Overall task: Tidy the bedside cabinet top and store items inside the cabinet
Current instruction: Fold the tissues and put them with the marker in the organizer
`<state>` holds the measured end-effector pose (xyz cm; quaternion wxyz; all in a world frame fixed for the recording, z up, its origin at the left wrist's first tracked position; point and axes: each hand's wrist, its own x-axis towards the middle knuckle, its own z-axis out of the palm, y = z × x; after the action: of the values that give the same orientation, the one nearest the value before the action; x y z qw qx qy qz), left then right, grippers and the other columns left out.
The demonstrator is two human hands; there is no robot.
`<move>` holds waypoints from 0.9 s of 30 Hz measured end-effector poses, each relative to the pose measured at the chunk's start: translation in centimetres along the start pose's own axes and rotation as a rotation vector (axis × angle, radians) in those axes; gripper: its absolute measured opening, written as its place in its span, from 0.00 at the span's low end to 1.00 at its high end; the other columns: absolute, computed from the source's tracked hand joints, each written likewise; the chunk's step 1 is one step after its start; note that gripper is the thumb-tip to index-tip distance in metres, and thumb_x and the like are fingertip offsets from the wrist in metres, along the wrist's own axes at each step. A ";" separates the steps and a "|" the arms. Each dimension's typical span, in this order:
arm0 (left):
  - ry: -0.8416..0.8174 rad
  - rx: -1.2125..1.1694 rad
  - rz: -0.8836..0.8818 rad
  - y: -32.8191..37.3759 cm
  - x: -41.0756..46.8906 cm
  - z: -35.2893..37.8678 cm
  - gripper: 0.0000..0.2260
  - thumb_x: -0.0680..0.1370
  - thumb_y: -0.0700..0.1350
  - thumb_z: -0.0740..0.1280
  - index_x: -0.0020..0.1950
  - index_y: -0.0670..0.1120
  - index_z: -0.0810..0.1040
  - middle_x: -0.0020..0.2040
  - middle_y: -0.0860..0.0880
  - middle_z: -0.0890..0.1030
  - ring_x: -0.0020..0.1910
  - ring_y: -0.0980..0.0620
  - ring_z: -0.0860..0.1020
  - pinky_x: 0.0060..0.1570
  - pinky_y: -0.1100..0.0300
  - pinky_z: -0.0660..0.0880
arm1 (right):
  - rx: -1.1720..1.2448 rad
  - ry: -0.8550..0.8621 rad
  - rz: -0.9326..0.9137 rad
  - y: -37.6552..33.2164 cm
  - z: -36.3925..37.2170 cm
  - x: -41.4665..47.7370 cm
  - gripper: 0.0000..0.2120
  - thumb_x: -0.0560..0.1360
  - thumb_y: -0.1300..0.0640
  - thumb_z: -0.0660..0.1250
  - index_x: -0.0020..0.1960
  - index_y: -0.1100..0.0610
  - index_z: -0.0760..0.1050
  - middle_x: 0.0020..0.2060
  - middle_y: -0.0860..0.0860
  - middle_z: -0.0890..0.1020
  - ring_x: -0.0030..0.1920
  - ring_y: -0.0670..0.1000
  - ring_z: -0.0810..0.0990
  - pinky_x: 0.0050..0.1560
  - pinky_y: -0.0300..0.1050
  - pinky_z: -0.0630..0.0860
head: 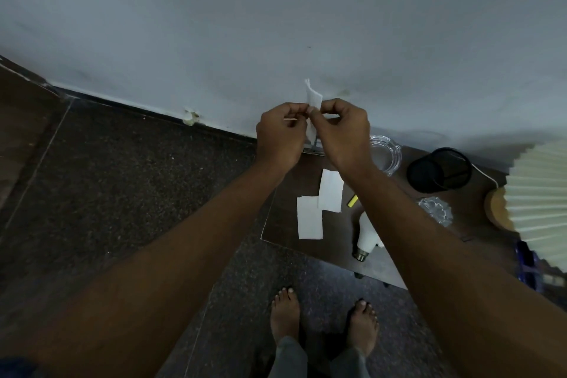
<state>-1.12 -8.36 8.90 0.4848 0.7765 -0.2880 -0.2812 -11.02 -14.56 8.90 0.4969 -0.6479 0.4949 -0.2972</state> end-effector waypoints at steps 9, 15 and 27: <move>-0.063 0.031 0.088 0.0 1.2 -0.4 0.14 0.78 0.33 0.66 0.60 0.43 0.84 0.54 0.47 0.86 0.48 0.57 0.83 0.47 0.73 0.78 | -0.033 -0.157 -0.052 0.8 -0.4 1.0 0.19 0.73 0.68 0.66 0.62 0.59 0.81 0.54 0.54 0.85 0.51 0.53 0.85 0.54 0.55 0.83; -0.061 0.106 0.155 -0.4 1.6 -0.1 0.13 0.79 0.33 0.66 0.60 0.42 0.84 0.55 0.46 0.86 0.47 0.58 0.81 0.45 0.77 0.75 | -0.079 -0.163 -0.097 1.9 0.0 1.3 0.17 0.77 0.64 0.65 0.63 0.56 0.81 0.56 0.51 0.85 0.53 0.50 0.85 0.56 0.53 0.82; -0.128 0.138 0.120 -3.0 3.1 0.8 0.14 0.78 0.34 0.66 0.61 0.42 0.84 0.56 0.47 0.86 0.53 0.53 0.84 0.51 0.73 0.78 | -0.145 -0.164 -0.049 4.2 0.8 1.6 0.20 0.73 0.68 0.68 0.64 0.59 0.80 0.54 0.52 0.84 0.54 0.51 0.83 0.57 0.43 0.80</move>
<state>0.92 -9.98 5.41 0.4267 0.7699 -0.3832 -0.2799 -11.27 -15.82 4.52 0.4804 -0.7161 0.4568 -0.2186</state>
